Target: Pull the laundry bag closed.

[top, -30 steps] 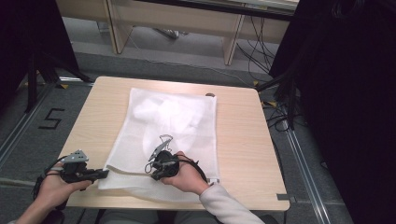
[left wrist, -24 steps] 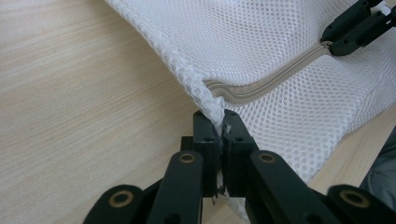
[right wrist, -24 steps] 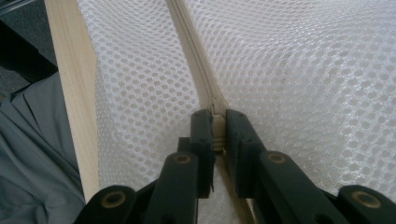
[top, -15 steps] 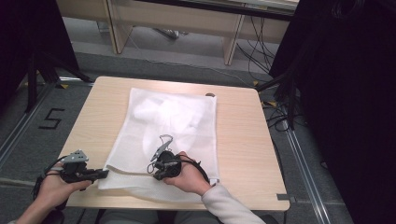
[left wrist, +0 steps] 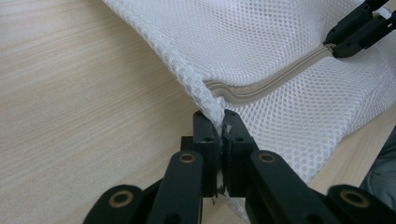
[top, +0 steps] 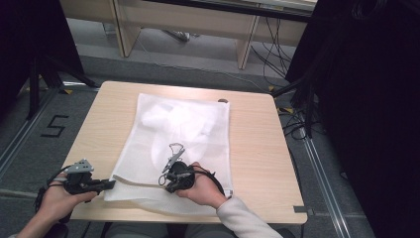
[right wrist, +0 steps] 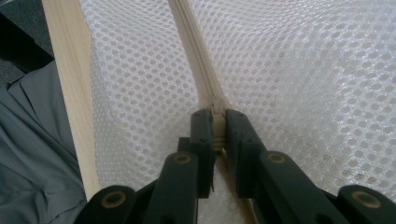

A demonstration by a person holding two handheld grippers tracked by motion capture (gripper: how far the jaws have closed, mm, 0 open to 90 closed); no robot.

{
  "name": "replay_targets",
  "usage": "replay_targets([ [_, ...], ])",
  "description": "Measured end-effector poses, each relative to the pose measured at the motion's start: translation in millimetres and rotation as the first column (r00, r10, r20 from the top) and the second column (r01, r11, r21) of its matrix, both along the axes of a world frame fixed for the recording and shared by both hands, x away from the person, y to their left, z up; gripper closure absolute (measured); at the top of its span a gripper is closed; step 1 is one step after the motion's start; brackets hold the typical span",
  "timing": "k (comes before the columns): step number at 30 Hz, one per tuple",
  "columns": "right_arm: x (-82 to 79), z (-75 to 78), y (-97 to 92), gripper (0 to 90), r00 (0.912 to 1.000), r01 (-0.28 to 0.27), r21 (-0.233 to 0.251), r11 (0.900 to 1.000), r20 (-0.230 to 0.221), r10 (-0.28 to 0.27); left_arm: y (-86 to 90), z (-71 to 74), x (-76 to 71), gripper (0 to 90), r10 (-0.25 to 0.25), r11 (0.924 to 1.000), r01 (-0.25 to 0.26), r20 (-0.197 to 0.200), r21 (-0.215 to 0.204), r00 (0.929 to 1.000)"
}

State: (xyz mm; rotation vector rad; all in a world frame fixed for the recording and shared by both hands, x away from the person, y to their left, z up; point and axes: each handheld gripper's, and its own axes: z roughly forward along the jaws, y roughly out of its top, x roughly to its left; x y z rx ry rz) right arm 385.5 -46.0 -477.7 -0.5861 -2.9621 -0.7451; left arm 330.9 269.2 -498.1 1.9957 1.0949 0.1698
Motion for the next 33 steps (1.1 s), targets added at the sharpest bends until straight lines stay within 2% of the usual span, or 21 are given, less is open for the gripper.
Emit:
replay_targets([
  [1,0.0,0.0,0.0,82.4,1.0,0.0,0.0,1.0,0.0,0.0,-0.9,-0.1,-0.4,85.5,0.004,0.9999,-0.004,0.001,-0.015,1.0],
  [7,-0.7,1.0,-0.9,82.4,1.0,0.0,-0.007,1.0,0.004,0.0,-0.1,0.0,-0.6,85.5,0.0,0.9999,0.0,0.001,-0.013,1.0],
  [9,-1.3,1.3,-2.1,82.4,0.9998,0.021,-0.008,0.9997,0.003,-0.021,-0.1,0.1,-0.6,85.5,0.0,0.9999,0.0,-0.001,-0.013,1.0],
  [10,-1.0,1.0,-3.1,82.5,0.9999,0.01,-0.005,0.9999,-0.003,-0.01,-0.1,0.1,-0.7,85.5,0.0,0.9999,0.0,-0.001,-0.014,1.0],
  [12,-1.4,0.8,-3.6,82.4,1.0,0.005,-0.009,0.9999,0.002,-0.005,0.8,0.4,-0.5,85.5,-0.011,0.9999,0.011,-0.002,0.004,0.9999],
  [15,-1.5,1.4,-4.0,82.4,0.9998,0.015,-0.007,0.9999,0.01,-0.015,-0.6,0.0,-1.1,85.5,0.004,0.9999,-0.004,0.002,-0.014,1.0],
  [16,-1.7,2.0,-4.4,82.4,0.9998,0.018,-0.004,0.9998,0.002,-0.018,0.6,0.4,-0.8,85.5,-0.007,1.0,0.007,0.001,0.0,1.0],
  [19,-1.7,3.0,-5.2,82.4,0.9999,0.012,-0.006,0.9999,0.006,-0.012,-0.1,0.0,-1.1,85.5,0.003,0.9999,-0.003,0.001,-0.016,1.0],
  [29,-1.1,4.1,-12.9,82.4,0.9998,0.015,-0.003,0.9999,0.01,-0.015,0.0,-0.3,-1.4,85.5,0.005,1.0,-0.005,0.002,-0.007,1.0],
  [31,-1.6,4.5,-14.5,82.4,0.9998,0.017,-0.004,0.9998,0.008,-0.017,-1.1,-1.6,-1.5,85.5,0.015,0.9996,-0.015,0.017,-0.022,0.9997],
  [32,-1.5,4.2,-15.3,82.4,0.9998,0.018,0.0,0.9998,0.011,-0.018,-0.7,-0.6,-1.7,85.5,0.015,0.9999,-0.015,0.009,-0.006,0.9998],
  [33,-2.1,4.1,-15.4,82.4,0.9997,0.023,-0.003,0.9997,0.011,-0.023,-0.7,-0.7,-1.5,85.5,0.011,0.9999,-0.011,0.002,-0.011,0.9999],
])
